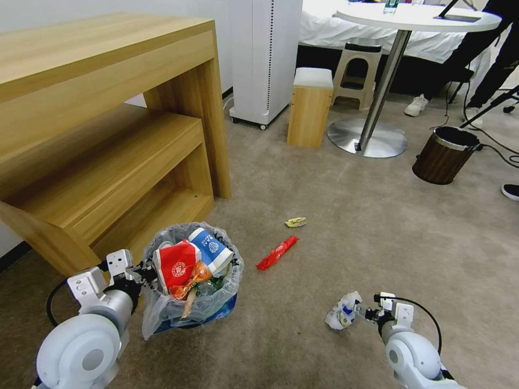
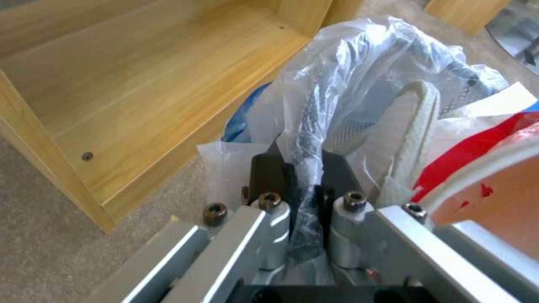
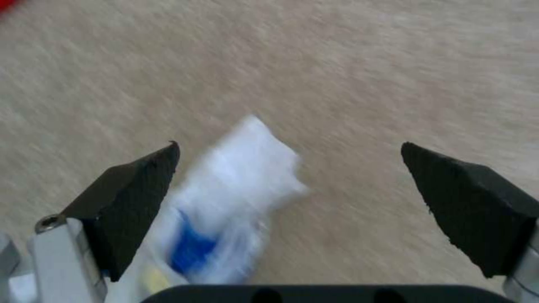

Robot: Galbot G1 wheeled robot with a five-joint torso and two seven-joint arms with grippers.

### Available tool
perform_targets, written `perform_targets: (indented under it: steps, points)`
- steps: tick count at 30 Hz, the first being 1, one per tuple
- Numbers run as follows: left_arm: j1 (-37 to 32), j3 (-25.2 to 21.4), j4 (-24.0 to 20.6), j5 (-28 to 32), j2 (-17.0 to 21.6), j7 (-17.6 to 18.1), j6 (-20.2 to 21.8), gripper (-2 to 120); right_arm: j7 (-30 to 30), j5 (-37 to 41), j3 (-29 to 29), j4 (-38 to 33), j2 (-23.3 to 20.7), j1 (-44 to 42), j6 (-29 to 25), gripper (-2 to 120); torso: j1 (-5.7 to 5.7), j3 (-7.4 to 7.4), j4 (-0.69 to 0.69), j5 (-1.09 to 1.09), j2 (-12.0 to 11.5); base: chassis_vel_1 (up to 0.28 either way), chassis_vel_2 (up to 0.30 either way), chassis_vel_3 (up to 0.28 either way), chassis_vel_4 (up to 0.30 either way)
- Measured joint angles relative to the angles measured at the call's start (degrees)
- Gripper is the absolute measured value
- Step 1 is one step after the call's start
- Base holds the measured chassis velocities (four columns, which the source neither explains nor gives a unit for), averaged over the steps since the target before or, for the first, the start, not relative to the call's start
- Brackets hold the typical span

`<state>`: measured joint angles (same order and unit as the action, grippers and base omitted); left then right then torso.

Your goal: Pick up the trash bin and place the garbage on the floor into it.

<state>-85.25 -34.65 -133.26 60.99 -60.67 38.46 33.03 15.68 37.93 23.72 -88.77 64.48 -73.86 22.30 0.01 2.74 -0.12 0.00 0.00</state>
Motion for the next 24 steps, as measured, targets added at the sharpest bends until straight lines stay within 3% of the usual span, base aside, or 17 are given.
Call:
perform_targets:
  steps: [10, 18, 24]
  points:
    - [0.37, 0.24, 0.32, 0.33, 0.30, -0.09, 0.00, 3, -5.21, 0.44, -1.22, 6.35, 4.08, 5.99, -2.69, 100, 0.00, 0.00, 0.01, 0.00, 0.00, 0.000, 0.000, 0.000, 0.000]
    - [0.30, -0.09, 0.49, 0.57, 0.48, -0.09, 0.00, 3, 0.50, 5.50, -2.60, 6.30, 6.30, 4.96, 3.47, 100, 0.00, 0.00, 0.01, -0.01, 0.00, 0.000, 0.000, 0.000, 0.000]
    - [0.09, 0.13, 0.39, 0.26, 0.29, -0.09, 0.00, 3, 2.28, 5.48, -2.73, 5.93, 6.56, 3.53, 4.83, 99, 0.00, 0.00, 0.00, -0.01, 0.00, 0.000, 0.000, 0.000, 0.000]
